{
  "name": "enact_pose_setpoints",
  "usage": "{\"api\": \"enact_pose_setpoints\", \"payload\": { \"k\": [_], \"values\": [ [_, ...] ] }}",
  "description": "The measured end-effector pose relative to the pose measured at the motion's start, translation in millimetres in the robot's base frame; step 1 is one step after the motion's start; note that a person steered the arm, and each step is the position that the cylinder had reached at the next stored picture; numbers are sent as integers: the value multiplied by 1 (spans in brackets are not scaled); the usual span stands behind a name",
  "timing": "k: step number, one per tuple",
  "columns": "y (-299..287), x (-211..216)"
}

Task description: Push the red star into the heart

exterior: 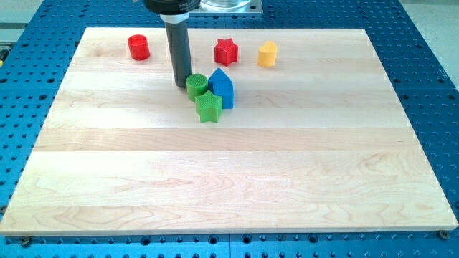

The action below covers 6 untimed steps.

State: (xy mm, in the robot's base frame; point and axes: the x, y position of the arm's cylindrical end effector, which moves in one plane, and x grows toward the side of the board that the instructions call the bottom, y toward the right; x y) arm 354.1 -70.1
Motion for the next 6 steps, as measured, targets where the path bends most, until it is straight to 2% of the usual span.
{"api": "enact_pose_setpoints", "payload": {
  "k": [1, 2, 3, 4, 5, 6],
  "values": [
    [7, 1],
    [-37, -33],
    [-14, -70],
    [21, -84],
    [81, -93],
    [121, -77]
  ]
}}
